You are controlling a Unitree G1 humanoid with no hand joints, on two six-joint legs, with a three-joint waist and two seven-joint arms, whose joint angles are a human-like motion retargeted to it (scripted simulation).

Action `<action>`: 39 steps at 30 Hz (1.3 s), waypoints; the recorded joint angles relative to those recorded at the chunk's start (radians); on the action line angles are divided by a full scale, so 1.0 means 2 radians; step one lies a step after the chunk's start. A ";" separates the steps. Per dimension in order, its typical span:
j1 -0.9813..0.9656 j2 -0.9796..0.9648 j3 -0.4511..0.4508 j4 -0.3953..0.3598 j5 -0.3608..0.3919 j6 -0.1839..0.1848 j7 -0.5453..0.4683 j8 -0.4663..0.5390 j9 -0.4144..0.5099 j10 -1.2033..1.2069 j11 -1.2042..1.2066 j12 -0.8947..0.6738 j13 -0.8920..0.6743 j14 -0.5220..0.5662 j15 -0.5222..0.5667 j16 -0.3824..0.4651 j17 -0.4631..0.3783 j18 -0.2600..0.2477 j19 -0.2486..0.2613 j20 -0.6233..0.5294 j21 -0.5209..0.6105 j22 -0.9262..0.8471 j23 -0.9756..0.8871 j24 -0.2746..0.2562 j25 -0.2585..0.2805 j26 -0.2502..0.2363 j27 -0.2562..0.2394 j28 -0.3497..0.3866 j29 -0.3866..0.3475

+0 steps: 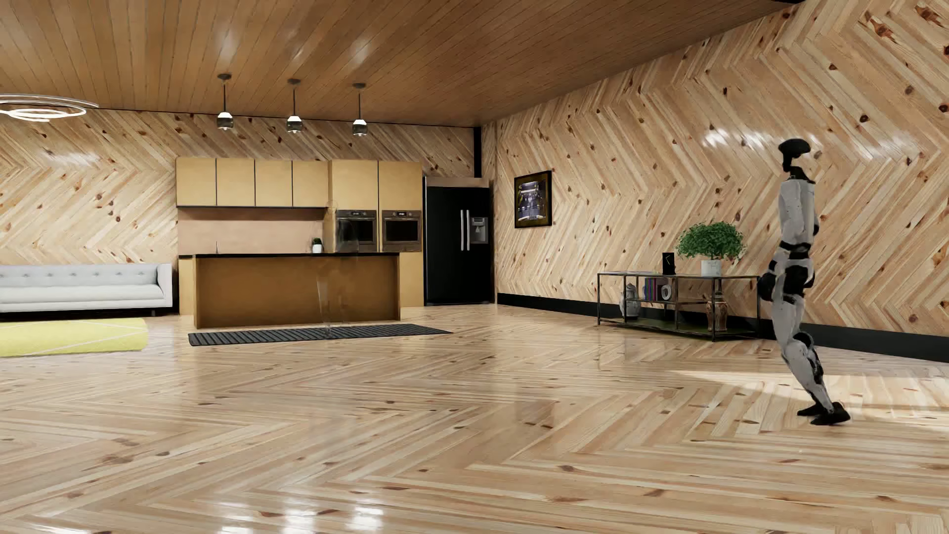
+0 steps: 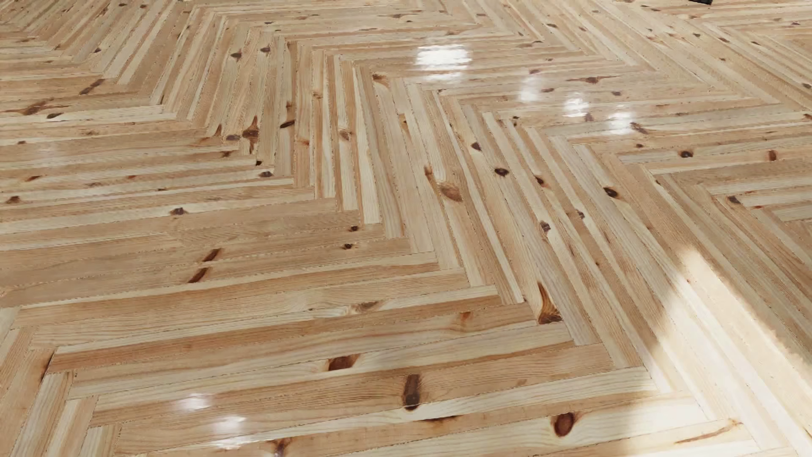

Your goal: Walk to the counter

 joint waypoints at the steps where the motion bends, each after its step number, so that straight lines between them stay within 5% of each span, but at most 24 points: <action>1: -0.002 -0.003 0.001 -0.001 0.002 0.000 0.000 0.000 0.001 0.000 0.001 0.002 0.000 -0.008 0.007 0.002 0.001 0.000 0.000 -0.004 0.002 -0.001 -0.004 0.000 0.000 0.000 0.000 0.000 0.000; 9: -0.157 0.060 0.054 -0.002 -0.001 -0.006 0.000 0.000 0.044 0.209 -0.001 0.044 -0.010 -0.045 -0.026 0.010 -0.024 0.000 0.000 -0.010 0.038 0.014 -0.039 0.000 0.000 0.000 0.000 0.000 0.000; 16: -0.274 0.177 0.108 0.007 -0.017 -0.021 0.000 0.000 0.063 0.087 -0.019 0.067 -0.061 0.032 -0.120 0.019 -0.017 0.000 0.000 -0.012 0.020 0.078 -0.019 0.000 0.000 0.000 0.000 0.000 0.000; 19: -0.296 0.203 0.142 0.003 -0.038 -0.031 0.000 0.000 0.053 0.139 -0.007 0.068 -0.052 0.013 -0.076 0.021 -0.018 0.000 0.000 -0.014 0.039 0.090 -0.006 0.000 0.000 0.000 0.000 0.000 0.000; 21: -0.277 0.191 0.149 -0.009 -0.057 -0.041 0.000 0.000 0.048 0.186 0.063 0.067 -0.032 -0.022 0.034 0.023 -0.014 0.000 0.000 -0.022 0.057 0.092 0.010 0.000 0.000 0.000 0.000 0.000 0.000; 23: -0.227 0.110 0.130 -0.023 -0.069 -0.037 0.000 0.000 0.049 0.191 0.238 0.060 -0.010 -0.059 0.172 0.018 -0.014 0.000 0.000 -0.019 0.063 0.090 0.014 0.000 0.000 0.000 0.000 0.000 0.000; 26: -0.107 -0.041 0.049 -0.043 -0.063 -0.023 0.000 0.000 0.070 0.135 0.442 0.042 0.017 -0.085 0.179 0.017 -0.016 0.000 0.000 -0.019 0.058 0.055 0.015 0.000 0.000 0.000 0.000 0.000 0.000; 30: 0.058 -0.171 -0.058 -0.035 -0.040 -0.003 0.000 0.000 0.075 0.017 0.172 0.015 0.054 -0.078 0.246 0.030 -0.025 0.000 0.000 -0.010 0.040 -0.010 -0.002 0.000 0.000 0.000 0.000 0.000 0.000; 31: 0.094 -0.189 -0.077 -0.035 -0.039 -0.002 0.000 0.000 0.073 -0.007 0.072 0.005 0.060 -0.084 0.220 0.036 -0.025 0.000 0.000 -0.007 0.031 -0.026 -0.004 0.000 0.000 0.000 0.000 0.000 0.000; 33: 0.138 -0.213 -0.094 -0.031 -0.043 -0.003 0.000 0.000 0.061 -0.011 0.009 -0.015 0.070 -0.101 0.042 0.045 -0.027 0.000 0.000 -0.001 0.041 -0.038 -0.003 0.000 0.000 0.000 0.000 0.000 0.000; 34: 0.153 -0.223 -0.107 -0.027 -0.043 0.000 0.000 0.000 0.061 -0.004 0.012 -0.021 0.072 -0.101 0.041 0.045 -0.027 0.000 0.000 0.006 0.046 -0.036 0.001 0.000 0.000 0.000 0.000 0.000 0.000; 35: 0.172 -0.241 -0.120 -0.024 -0.043 0.002 0.000 0.000 0.060 0.002 0.030 -0.022 0.075 -0.100 0.139 0.044 -0.029 0.000 0.000 0.017 0.048 -0.033 0.002 0.000 0.000 0.000 0.000 0.000 0.000; 37: 0.152 -0.249 -0.114 0.002 -0.019 0.026 0.000 0.000 0.056 0.097 0.101 -0.007 0.071 0.032 0.271 0.028 -0.027 0.000 0.000 0.024 0.058 -0.011 0.016 0.000 0.000 0.000 0.000 0.000 0.000; 39: 0.064 -0.203 -0.081 0.022 0.012 0.033 0.000 0.000 0.054 0.285 0.126 0.010 0.060 0.138 0.258 0.024 -0.025 0.000 0.000 0.004 0.057 0.011 0.021 0.000 0.000 0.000 0.000 0.000 0.000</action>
